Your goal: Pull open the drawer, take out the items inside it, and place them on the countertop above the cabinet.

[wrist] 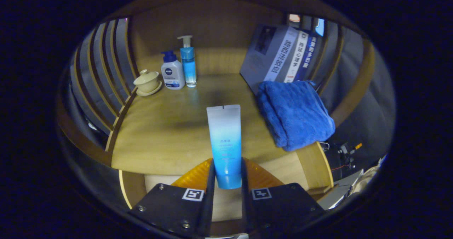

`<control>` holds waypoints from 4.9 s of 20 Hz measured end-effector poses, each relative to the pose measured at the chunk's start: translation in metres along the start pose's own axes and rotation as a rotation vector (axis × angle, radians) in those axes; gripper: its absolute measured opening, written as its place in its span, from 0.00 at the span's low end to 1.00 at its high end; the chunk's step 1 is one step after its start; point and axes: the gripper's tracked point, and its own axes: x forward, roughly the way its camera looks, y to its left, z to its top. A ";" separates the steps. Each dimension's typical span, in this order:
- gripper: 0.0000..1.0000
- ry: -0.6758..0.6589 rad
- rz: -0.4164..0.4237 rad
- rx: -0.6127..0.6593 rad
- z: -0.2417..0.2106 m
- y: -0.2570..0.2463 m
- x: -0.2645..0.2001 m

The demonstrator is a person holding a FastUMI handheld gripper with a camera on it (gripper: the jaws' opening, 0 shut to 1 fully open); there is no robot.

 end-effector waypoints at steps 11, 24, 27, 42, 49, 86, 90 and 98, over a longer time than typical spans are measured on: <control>0.42 -0.015 0.151 0.038 0.023 0.013 0.061; 1.00 -0.568 0.207 0.026 0.018 0.014 -0.099; 1.00 -0.632 0.161 0.019 -0.030 -0.005 -0.128; 1.00 -0.595 0.176 0.112 -0.208 -0.046 -0.127; 1.00 -0.513 0.225 0.038 -0.219 -0.030 -0.085; 1.00 -0.503 0.267 0.079 -0.102 0.009 0.025; 1.00 -0.430 0.149 -0.113 -0.111 0.011 0.053; 1.00 -0.453 0.175 -0.066 -0.117 0.011 0.052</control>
